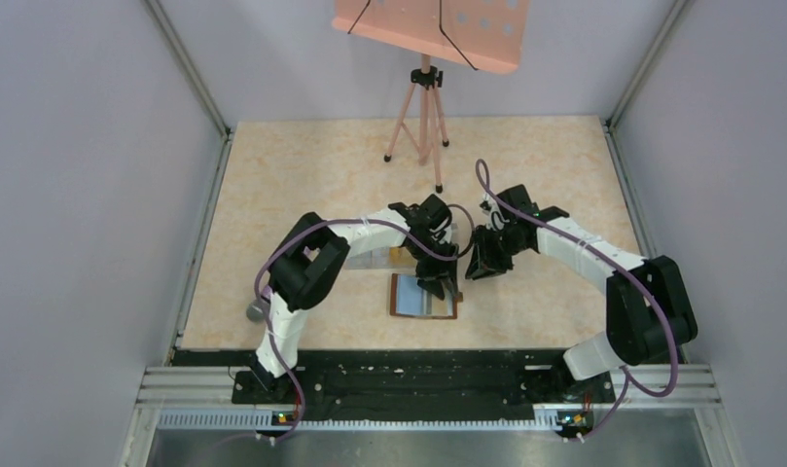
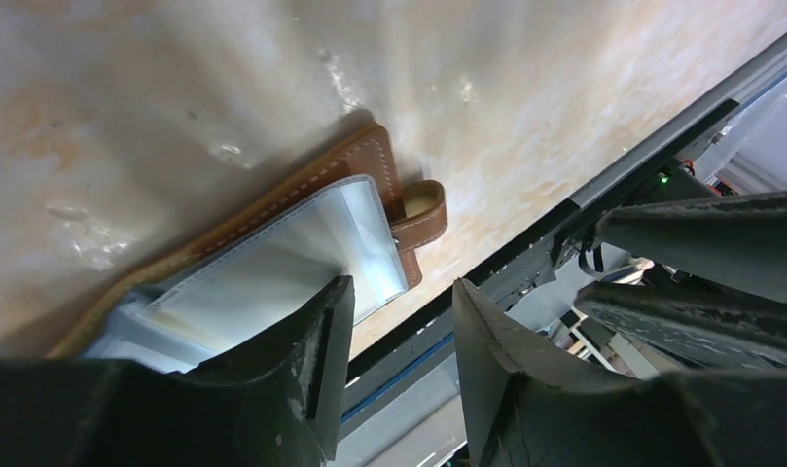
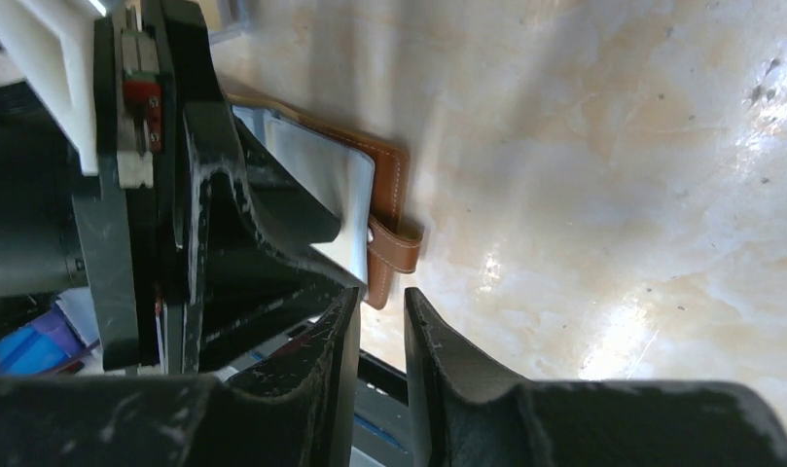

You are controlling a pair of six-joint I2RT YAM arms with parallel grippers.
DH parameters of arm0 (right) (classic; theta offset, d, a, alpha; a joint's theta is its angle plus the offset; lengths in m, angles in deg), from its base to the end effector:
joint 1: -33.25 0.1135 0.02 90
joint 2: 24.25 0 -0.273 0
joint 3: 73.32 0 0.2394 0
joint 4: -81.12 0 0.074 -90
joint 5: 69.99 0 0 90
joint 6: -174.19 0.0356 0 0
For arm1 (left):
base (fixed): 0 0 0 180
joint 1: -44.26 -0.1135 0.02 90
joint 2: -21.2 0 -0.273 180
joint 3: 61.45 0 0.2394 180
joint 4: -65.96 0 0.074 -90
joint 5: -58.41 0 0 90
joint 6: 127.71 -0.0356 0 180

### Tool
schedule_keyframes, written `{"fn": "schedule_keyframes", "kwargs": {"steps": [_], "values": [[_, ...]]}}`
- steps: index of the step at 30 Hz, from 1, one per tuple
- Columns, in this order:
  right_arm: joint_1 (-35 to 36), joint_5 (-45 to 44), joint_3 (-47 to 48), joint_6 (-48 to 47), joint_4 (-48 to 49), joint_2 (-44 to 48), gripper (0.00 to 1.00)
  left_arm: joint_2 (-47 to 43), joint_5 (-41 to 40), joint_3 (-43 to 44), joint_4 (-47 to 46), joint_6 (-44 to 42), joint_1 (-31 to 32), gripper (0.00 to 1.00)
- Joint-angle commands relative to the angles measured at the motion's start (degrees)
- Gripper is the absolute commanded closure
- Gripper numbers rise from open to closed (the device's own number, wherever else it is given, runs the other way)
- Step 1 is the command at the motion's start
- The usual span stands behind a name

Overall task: Put the credit cards into the card holder
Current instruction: Insert the credit card into the card holder.

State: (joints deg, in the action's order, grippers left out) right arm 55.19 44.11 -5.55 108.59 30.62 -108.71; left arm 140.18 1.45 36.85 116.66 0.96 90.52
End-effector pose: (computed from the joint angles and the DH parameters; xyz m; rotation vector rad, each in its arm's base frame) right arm 0.2397 0.1122 0.2183 -0.0613 2.8403 0.7823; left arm 0.2690 -0.3092 0.1694 -0.3255 -2.8228 0.9351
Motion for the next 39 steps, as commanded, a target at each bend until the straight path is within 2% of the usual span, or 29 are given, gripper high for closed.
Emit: {"fn": "schedule_keyframes", "kwargs": {"steps": [1,5,11,17,21,26,34,37,39], "values": [[-0.3,1.4,-1.0,-1.5,0.2,2.0,0.77,2.0,1.6,1.9,-2.5,0.0,0.5,0.54],[-0.3,1.1,-2.0,-2.0,0.0,2.2,0.77,4.3,1.3,4.9,-0.9,-1.6,0.9,0.58],[-0.3,1.3,-0.6,-1.5,0.0,2.5,0.76,0.1,-3.1,7.0,0.3,-4.6,1.2,0.53],[-0.3,4.1,3.6,-1.0,0.4,2.3,0.62,-7.7,-8.3,6.9,-1.3,-6.0,1.1,0.50],[-0.3,5.1,7.3,-1.0,0.3,0.4,0.55,-11.4,-9.0,6.2,-2.5,-6.2,0.1,0.49],[0.4,6.4,12.9,-1.0,0.3,-4.1,0.54,-16.0,-6.0,2.4,-5.3,-5.3,-3.6,0.49],[5.4,5.3,24.3,0.5,-0.3,-14.8,0.55,-22.5,-2.3,-9.4,-9.0,-4.1,-14.6,0.49],[7.0,4.5,27.4,1.6,-0.1,-18.5,0.55,-22.1,-6.5,-8.8,-3.8,-8.2,-17.4,0.49],[7.9,4.3,29.3,2.1,0.3,-20.5,0.55,-20.2,-11.6,-5.9,2.9,-11.4,-17.7,0.49]]}}
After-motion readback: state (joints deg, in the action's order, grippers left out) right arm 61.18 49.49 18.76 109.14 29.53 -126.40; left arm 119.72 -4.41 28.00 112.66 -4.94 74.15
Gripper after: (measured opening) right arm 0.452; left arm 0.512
